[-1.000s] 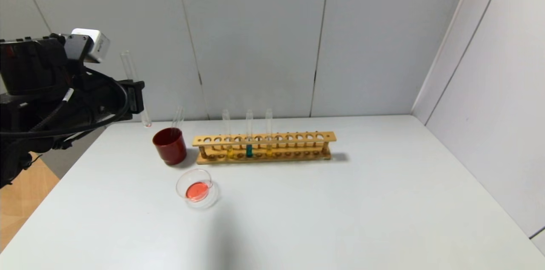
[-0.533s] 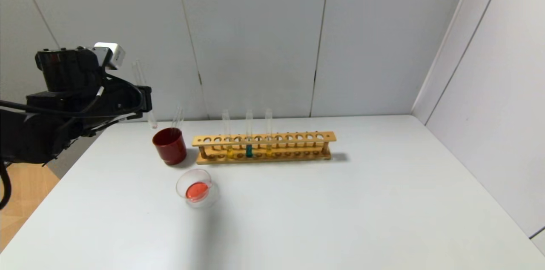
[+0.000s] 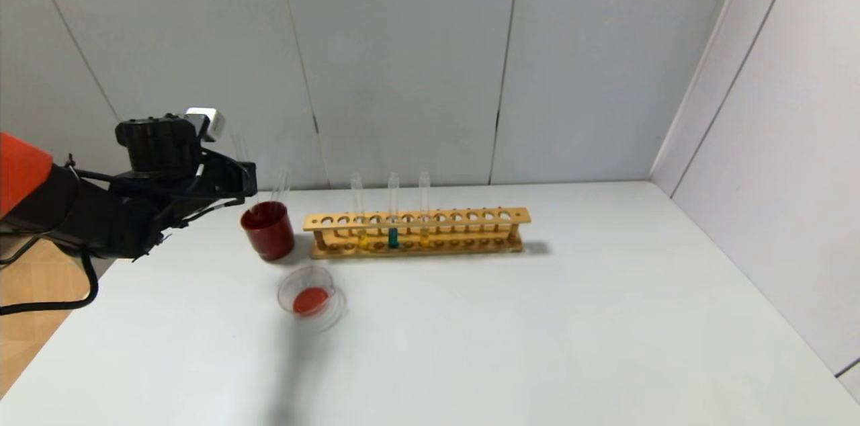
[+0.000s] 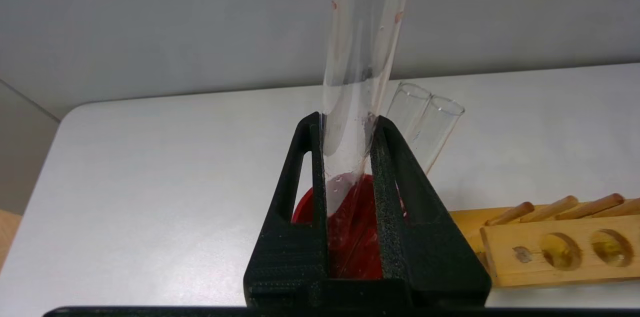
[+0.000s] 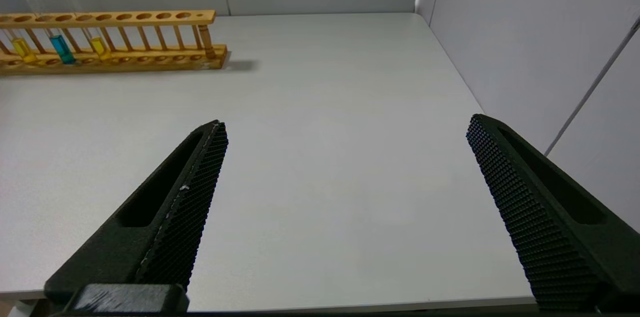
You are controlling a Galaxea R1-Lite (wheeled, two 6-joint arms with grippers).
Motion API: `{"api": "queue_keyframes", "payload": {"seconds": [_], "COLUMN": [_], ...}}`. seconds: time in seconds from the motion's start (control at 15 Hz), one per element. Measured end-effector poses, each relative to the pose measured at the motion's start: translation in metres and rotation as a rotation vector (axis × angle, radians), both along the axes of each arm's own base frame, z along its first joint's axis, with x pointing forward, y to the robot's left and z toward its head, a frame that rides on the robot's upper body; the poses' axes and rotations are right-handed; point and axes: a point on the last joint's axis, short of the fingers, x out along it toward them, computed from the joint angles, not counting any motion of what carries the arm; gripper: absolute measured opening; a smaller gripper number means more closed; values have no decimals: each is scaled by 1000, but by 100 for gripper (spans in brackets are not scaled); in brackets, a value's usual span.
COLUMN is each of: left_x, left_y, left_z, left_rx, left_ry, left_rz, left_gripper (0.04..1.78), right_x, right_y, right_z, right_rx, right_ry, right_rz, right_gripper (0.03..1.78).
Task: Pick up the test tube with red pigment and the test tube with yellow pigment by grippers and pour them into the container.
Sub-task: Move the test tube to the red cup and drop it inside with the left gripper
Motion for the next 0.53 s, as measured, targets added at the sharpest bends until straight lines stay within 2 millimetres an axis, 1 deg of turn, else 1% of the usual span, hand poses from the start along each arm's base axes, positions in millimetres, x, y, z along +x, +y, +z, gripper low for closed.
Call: {"api": "queue_keyframes", "payload": {"seconds": [0.4,0.53], "left_x": [8,8], "left_y": [0,-1], "left_z": [-19,-22], "left_rx": [1,0], "left_ry": [44,52], "left_rz": [-1,-4], "left_gripper": [33,42], "right_x": [0,0], "right_y": [0,0], "right_z": [0,0], "right_rx": [0,0], "right_ry": [0,0], "right_rz": [0,0], "right_gripper": [175,175]}}
